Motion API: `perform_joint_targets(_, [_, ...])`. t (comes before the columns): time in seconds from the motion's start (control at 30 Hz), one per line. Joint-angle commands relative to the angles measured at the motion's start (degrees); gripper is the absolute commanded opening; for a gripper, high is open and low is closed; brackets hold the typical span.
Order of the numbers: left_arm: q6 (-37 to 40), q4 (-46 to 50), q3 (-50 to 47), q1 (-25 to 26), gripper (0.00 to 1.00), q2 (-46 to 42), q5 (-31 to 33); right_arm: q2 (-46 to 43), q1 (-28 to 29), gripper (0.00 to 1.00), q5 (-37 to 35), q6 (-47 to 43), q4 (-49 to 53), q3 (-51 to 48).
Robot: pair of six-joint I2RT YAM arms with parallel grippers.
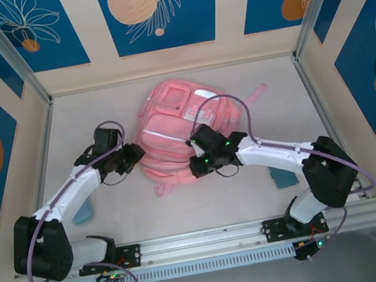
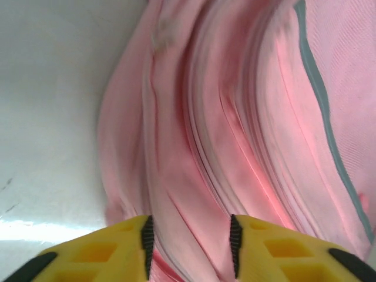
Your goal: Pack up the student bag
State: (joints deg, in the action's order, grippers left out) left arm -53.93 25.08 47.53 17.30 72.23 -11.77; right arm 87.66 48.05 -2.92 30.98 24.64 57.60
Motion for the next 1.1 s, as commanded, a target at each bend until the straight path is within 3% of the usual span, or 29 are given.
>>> perform_joint_targets(0.0, [0.63, 7.31, 1.15, -0.47, 0.46, -3.67, 3.79, 2.72, 1.98, 0.0, 3.46, -1.75, -3.08, 6.3])
perform_joint_targets(0.2, [-1.64, 6.25, -1.35, -0.5, 0.51, -6.35, 0.06, 8.45, 4.77, 0.0, 5.95, -1.88, -3.55, 12.71])
perform_joint_targets(0.3, [-2.86, 1.14, -3.22, -0.42, 0.48, -5.28, -5.32, 10.21, 5.98, 0.0, 6.35, -1.97, -3.51, 14.13])
perform_joint_targets(0.47, [-1.8, -0.63, -2.9, -0.23, 0.38, -1.61, -8.02, 10.77, 6.8, 0.0, 6.35, -1.52, -3.55, 13.95])
perform_joint_targets(0.73, [-0.86, -0.56, -3.1, -0.17, 0.04, 1.3, -4.74, 7.58, 6.79, 0.0, 0.91, -1.95, -0.66, 9.6])
perform_joint_targets(0.9, [0.91, 1.82, -2.88, -0.31, 0.02, 0.88, -1.64, 3.11, 4.58, 0.0, -7.1, -2.94, 3.16, 2.86])
perform_joint_targets(1.07, [2.18, 3.71, -2.62, -0.31, 0.02, -0.24, -0.35, -1.62, -2.65, 0.0, -9.45, -2.92, 4.17, -4.34])
